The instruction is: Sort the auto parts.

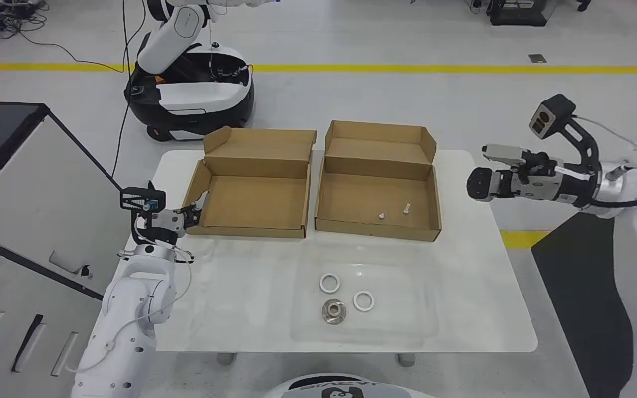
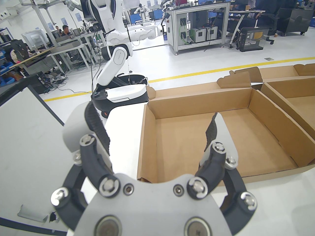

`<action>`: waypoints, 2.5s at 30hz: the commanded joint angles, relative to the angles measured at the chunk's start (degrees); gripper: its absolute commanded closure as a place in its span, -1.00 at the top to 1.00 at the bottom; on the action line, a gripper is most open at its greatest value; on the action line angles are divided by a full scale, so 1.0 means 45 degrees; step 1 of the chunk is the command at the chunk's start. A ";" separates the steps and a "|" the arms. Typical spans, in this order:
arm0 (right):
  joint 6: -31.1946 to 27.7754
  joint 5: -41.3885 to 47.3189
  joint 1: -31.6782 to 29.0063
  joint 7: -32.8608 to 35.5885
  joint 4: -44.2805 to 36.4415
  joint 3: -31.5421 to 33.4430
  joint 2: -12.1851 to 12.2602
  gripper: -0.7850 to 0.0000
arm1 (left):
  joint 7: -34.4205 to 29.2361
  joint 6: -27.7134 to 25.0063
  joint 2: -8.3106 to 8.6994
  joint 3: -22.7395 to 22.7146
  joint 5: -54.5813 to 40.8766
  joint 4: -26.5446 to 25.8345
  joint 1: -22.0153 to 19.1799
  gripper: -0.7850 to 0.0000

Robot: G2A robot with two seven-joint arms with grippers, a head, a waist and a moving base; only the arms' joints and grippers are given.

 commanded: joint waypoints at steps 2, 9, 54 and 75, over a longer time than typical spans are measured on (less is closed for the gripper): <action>0.0001 0.0000 0.0000 0.0000 -0.0001 0.0000 0.0000 1.00 | 0.0000 0.0000 0.0000 0.0000 0.0000 0.0000 0.0000 1.00; 0.0001 0.0000 0.0000 0.0000 -0.0001 0.0000 0.0000 1.00 | 0.0000 0.0000 0.0000 0.0000 0.0000 0.0000 0.0000 1.00; 0.0001 0.0000 0.0000 0.0000 -0.0001 0.0000 0.0000 1.00 | -1.0126 -0.8505 0.0493 0.2676 -0.2318 -0.4964 -0.3467 1.00; 0.0001 0.0000 0.0000 0.0000 -0.0001 0.0000 0.0000 1.00 | -1.2182 -0.8777 0.0562 0.3613 -0.3668 -0.4981 -0.4420 1.00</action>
